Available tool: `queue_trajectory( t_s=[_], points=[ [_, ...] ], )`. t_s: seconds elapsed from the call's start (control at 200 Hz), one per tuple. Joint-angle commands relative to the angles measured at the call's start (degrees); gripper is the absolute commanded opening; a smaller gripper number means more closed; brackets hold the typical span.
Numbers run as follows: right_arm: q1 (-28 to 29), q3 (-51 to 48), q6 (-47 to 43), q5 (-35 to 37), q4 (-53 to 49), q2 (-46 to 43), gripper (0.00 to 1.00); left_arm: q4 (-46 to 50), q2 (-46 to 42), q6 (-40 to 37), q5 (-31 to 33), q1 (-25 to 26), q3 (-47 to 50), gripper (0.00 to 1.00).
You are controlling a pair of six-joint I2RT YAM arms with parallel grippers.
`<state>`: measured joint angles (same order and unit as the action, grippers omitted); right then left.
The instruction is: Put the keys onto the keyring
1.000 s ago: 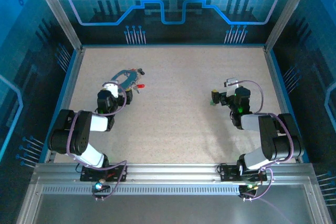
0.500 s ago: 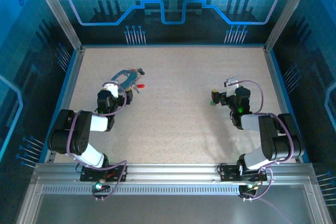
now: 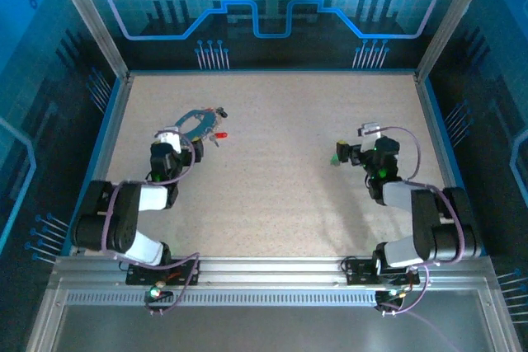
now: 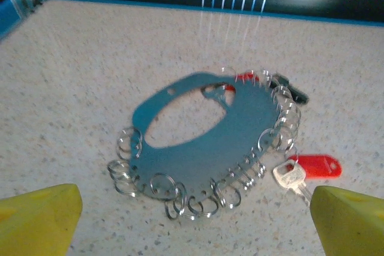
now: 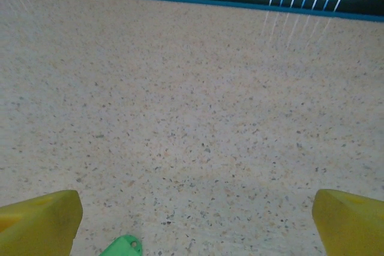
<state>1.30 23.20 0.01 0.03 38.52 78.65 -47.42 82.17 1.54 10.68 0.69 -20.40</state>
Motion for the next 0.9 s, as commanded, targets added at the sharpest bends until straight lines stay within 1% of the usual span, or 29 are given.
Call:
queue_trajectory(
  t_s=[0.0, 0.05, 0.13, 0.16, 0.22, 0.245, 0.27, 0.305, 0.365, 0.37, 0.395, 0.435, 0.445, 0.49, 0.515, 0.54, 0.57, 0.585, 0.61, 0.675, 0.73, 0.84, 0.896],
  points=[
    [-0.8, -0.9, 0.0, -2.7, -4.3, -10.0, 1.0, 10.1, -9.9, 1.5, 0.8, 0.1, -2.9, 0.99],
    [-0.4, -0.7, -0.6, -3.3, -7.8, -14.5, 1.0, 14.5, -13.1, 4.2, 1.3, 0.2, -4.6, 0.99],
    [0.3, 1.1, -2.2, -4.9, -15.0, -21.1, 1.0, 19.9, -15.0, 8.4, 2.8, 0.2, -8.6, 0.99],
    [0.7, 2.0, -3.6, -6.3, -17.4, -23.0, 1.0, 22.4, -15.0, 11.0, 4.5, 0.2, -10.6, 0.99],
    [1.4, 4.1, -5.5, -8.1, -22.3, -26.1, 1.0, 29.2, -14.1, 19.7, 8.3, 0.0, -15.3, 0.99],
    [1.8, 5.2, -4.9, -7.9, -24.1, -27.1, 1.0, 32.2, -13.4, 22.0, 7.5, -0.1, -17.4, 0.99],
    [2.1, 6.3, -3.1, -7.0, -25.9, -27.9, 1.0, 34.2, -12.3, 22.5, 5.0, -0.3, -19.5, 0.99],
    [2.3, 8.3, 0.9, -5.0, -28.6, -28.7, 1.0, 36.2, -10.5, 22.6, 1.2, -0.6, -22.4, 0.99],
    [2.4, 12.4, 10.5, -0.1, -35.3, -29.3, 1.0, 39.8, -5.8, 24.6, -4.7, -1.2, -28.0, 0.99],
    [2.4, 12.7, 11.1, 0.3, -36.0, -29.2, 1.0, 40.1, -5.8, 24.8, -6.3, -1.4, -28.5, 0.99],
    [2.4, 14.3, 15.0, 2.7, -38.9, -29.1, 1.0, 42.3, -3.1, 25.2, -9.1, -1.8, -31.5, 0.99],
    [2.3, 16.2, 21.5, 8.2, -43.3, -28.6, 1.0, 47.4, 1.0, 25.8, -14.4, -2.4, -36.8, 0.99],
    [2.3, 16.7, 23.3, 9.8, -44.4, -28.5, 1.0, 49.0, 2.3, 25.9, -14.9, -2.5, -38.3, 0.99],
    [2.0, 18.7, 36.2, 19.6, -53.1, -27.4, 1.0, 54.5, 7.2, 25.1, -18.1, -2.6, -44.0, 0.99],
    [1.1, 19.6, 42.6, 22.0, -57.8, -26.7, 1.0, 57.0, 10.3, 24.1, -19.6, -2.6, -46.6, 0.99],
    [-1.0, 20.2, 43.3, 19.0, -58.9, -26.1, 1.0, 59.4, 13.1, 23.3, -20.4, -2.7, -49.3, 0.99],
    [-3.0, 20.2, 41.1, 11.5, -58.0, -25.6, 1.0, 61.8, 16.2, 22.6, -21.0, -2.7, -52.0, 0.99],
    [-3.5, 20.2, 40.7, 8.9, -57.8, -25.4, 1.0, 63.1, 17.5, 22.4, -21.3, -2.7, -53.2, 0.99],
    [-3.6, 20.3, 41.1, 6.9, -58.8, -25.0, 1.0, 65.4, 19.8, 22.1, -22.3, -2.8, -55.1, 0.99],
    [-2.8, 20.2, 42.4, 5.2, -60.8, -24.7, 1.0, 70.4, 24.7, 21.0, -25.5, -2.8, -59.4, 0.99],
    [-1.5, 19.1, 41.5, 3.8, -60.7, -24.6, 1.0, 73.9, 28.5, 21.0, -25.7, -2.8, -62.5, 0.99],
    [2.0, 18.2, 39.9, 5.4, -62.2, -24.6, 0.99, 76.3, 34.7, 21.2, -25.7, -2.9, -66.2, 0.99],
    [3.8, 18.3, 39.4, 6.2, -63.0, -24.7, 0.99, 75.9, 36.3, 22.6, -28.4, -2.9, -66.6, 0.99]
  ],
)
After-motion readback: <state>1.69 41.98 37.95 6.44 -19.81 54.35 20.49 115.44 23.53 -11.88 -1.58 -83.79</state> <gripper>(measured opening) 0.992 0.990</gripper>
